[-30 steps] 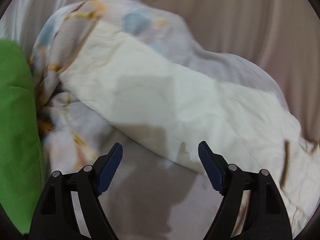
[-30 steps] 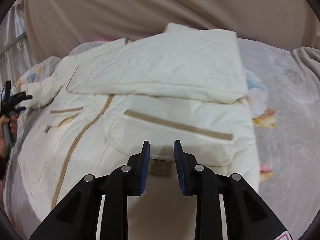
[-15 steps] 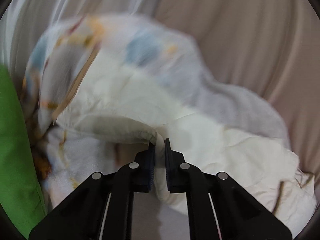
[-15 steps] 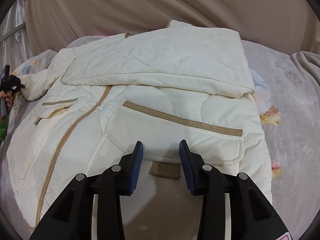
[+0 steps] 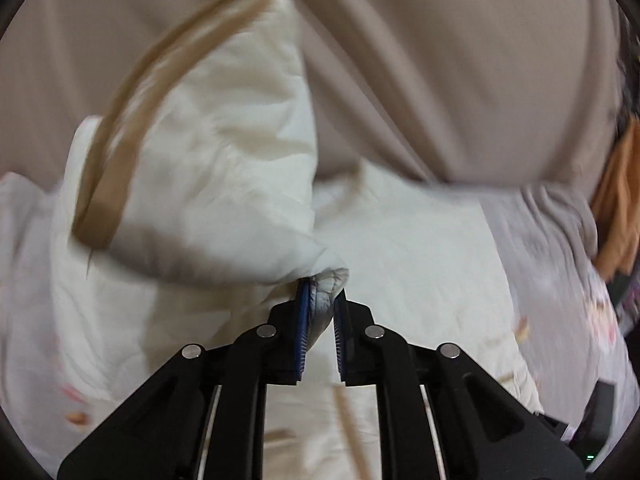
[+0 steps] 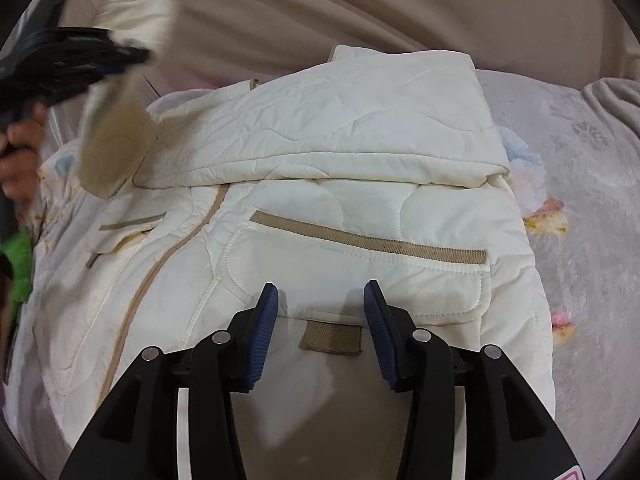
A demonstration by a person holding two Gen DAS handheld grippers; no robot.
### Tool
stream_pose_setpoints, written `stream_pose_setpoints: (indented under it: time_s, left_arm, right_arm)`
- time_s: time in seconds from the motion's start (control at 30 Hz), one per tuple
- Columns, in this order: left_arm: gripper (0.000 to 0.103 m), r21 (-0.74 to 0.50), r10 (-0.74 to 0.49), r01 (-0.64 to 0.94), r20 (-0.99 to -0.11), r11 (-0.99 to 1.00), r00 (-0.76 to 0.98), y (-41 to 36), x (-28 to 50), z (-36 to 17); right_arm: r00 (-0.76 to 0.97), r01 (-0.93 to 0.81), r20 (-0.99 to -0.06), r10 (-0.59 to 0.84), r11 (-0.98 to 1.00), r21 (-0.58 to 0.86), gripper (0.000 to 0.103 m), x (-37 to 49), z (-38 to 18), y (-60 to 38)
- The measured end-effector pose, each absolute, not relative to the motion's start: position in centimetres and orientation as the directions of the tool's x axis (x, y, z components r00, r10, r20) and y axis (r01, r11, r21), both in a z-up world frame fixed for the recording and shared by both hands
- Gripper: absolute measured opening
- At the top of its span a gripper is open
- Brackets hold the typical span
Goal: Fold large clothes
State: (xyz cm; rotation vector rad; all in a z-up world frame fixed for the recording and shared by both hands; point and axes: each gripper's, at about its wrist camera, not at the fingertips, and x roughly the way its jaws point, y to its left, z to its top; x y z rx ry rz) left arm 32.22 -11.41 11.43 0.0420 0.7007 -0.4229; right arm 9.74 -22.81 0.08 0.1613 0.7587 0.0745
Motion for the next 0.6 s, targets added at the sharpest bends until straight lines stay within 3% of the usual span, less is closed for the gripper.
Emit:
stream_pose_setpoints:
  time_s: [0.03, 0.13, 0.23, 0.27, 0.37, 0.5, 0.6]
  left_arm:
    - [0.014, -0.095, -0.357, 0.401, -0.668, 0.911, 0.653, -13.4, 31.9, 9.3]
    - [0.032, -0.114, -0.336, 0.388, -0.748, 0.915, 0.572, -16.1, 29.8, 4.6]
    - [0.047, -0.162, -0.384, 0.403, -0.73, 0.901, 0.565, -15.4, 29.1, 4.3]
    - [0.06, -0.163, -0.39, 0.408, -0.722, 0.898, 0.571, -14.8, 28.7, 4.8]
    - [0.079, -0.147, -0.386, 0.397, -0.672, 0.906, 0.632, -10.9, 27.1, 6.9]
    - [0.088, -0.14, -0.316, 0.3, -0.645, 0.944, 0.695, -4.0, 26.5, 8.4]
    - [0.088, -0.229, -0.294, 0.186, -0.685, 0.955, 0.667, 2.2, 28.4, 7.4]
  right_arm:
    - [0.725, -0.009, -0.676, 0.131, 0.984, 0.181, 0.044, 9.7, 0.1, -22.9]
    - [0.729, -0.014, -0.668, 0.15, 0.979, 0.205, 0.046, 9.5, 0.1, -23.2]
    - [0.736, -0.021, -0.655, 0.17, 0.973, 0.229, 0.05, 9.4, 0.2, -23.5]
    - [0.736, -0.022, -0.654, 0.175, 0.972, 0.235, 0.051, 9.3, 0.2, -23.6]
    - [0.742, -0.01, -0.648, 0.17, 0.97, 0.243, 0.052, 9.2, 0.6, -23.8]
    - [0.77, -0.002, -0.613, 0.178, 0.961, 0.276, 0.06, 9.5, 2.9, -24.9]
    - [0.784, 0.026, -0.59, 0.194, 0.939, 0.343, 0.066, 11.1, 4.9, -26.8]
